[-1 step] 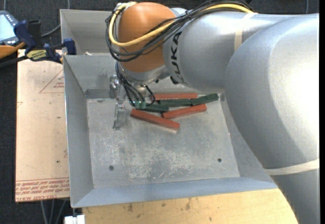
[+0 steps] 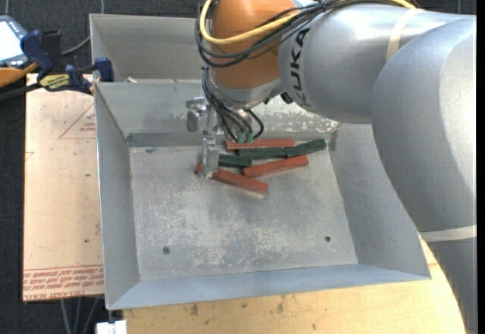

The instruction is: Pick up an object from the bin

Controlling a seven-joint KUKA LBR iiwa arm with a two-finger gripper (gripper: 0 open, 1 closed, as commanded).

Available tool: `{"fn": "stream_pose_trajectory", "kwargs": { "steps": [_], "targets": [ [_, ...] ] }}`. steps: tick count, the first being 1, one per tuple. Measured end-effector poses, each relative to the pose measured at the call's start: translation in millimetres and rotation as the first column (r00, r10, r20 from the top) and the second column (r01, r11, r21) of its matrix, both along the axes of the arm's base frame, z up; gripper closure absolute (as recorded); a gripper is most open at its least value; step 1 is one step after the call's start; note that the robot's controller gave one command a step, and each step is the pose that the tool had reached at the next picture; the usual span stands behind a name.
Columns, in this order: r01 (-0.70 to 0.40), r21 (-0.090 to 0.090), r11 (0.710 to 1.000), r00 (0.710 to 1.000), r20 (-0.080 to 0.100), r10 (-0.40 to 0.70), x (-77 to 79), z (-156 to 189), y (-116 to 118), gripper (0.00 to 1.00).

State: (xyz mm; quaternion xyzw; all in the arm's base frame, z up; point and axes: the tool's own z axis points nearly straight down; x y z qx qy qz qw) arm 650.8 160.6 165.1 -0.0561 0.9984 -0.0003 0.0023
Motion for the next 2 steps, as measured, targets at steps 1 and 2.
{"fn": "stream_pose_trajectory", "kwargs": {
  "steps": [1, 2],
  "targets": [
    [0.068, 0.000, 0.998, 0.998, -0.007, -0.068, -22.4, -98.6, -82.2, 0.00],
    [0.061, 0.005, 0.998, 0.998, 0.004, -0.061, -18.5, -90.4, -77.0, 1.00]
  ]
}}
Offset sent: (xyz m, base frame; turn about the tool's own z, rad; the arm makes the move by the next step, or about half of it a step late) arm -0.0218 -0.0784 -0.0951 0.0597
